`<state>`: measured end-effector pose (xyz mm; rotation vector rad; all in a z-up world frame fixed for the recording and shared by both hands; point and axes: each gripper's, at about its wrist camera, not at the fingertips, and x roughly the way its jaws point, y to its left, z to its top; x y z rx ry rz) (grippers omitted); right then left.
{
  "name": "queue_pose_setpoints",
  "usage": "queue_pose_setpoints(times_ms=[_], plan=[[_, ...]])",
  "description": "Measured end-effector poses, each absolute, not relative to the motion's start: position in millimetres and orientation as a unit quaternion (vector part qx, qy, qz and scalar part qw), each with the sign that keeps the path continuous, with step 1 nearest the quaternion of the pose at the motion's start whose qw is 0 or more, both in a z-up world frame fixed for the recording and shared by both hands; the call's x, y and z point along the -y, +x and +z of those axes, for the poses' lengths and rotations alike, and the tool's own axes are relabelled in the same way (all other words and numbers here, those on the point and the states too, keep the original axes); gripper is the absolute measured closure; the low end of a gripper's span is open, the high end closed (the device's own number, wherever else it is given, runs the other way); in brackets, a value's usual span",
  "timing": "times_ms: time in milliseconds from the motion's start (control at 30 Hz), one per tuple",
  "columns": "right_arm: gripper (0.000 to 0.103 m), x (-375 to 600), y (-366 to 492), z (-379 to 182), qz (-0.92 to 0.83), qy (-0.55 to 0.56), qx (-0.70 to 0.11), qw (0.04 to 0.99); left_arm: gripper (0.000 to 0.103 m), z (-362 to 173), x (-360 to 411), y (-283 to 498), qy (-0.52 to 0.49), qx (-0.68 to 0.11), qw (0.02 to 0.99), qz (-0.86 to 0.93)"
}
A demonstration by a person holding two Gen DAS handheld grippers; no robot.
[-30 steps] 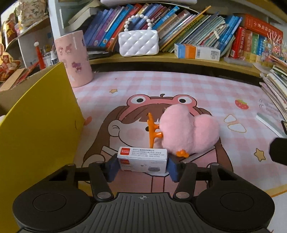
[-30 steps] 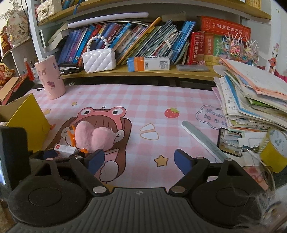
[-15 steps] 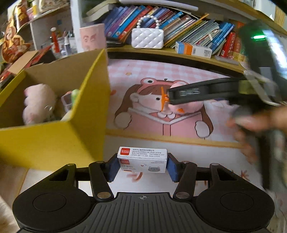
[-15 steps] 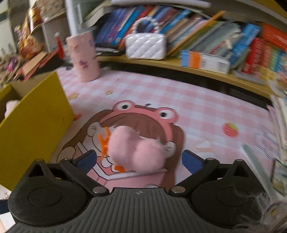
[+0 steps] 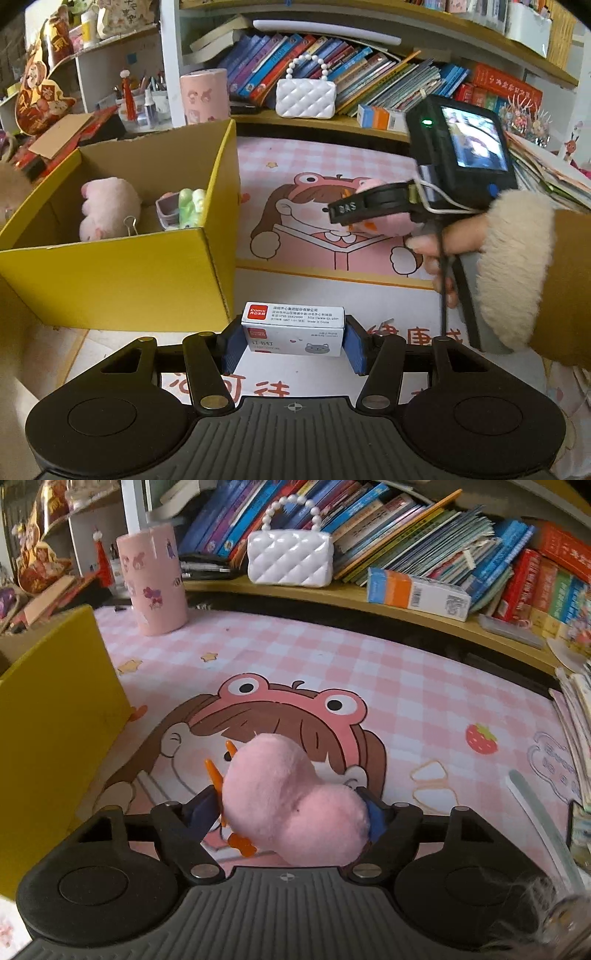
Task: Organize objects
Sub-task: 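Carry the card box in the left tool and pink plush in the right tool over the yellow box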
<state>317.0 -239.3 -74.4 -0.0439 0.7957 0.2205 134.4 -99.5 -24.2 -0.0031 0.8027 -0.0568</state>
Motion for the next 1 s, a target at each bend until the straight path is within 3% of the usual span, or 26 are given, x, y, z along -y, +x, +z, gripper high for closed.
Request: queue_pose_setpoints(times_ms=[500,1000], plan=[[0.027,245.1,158.4,-21.3,0.046,0.028,-0.379,0.924,0.05,-17.6,63.1,98.7,-0.021,-0.362,0.929,-0.078],[0.027,121.9,44.3,-22.6,0.08,0.016,-0.398,0.914,0.05,-17.4,-54.1,26.2,-0.027,-0.367,0.929,-0.035]])
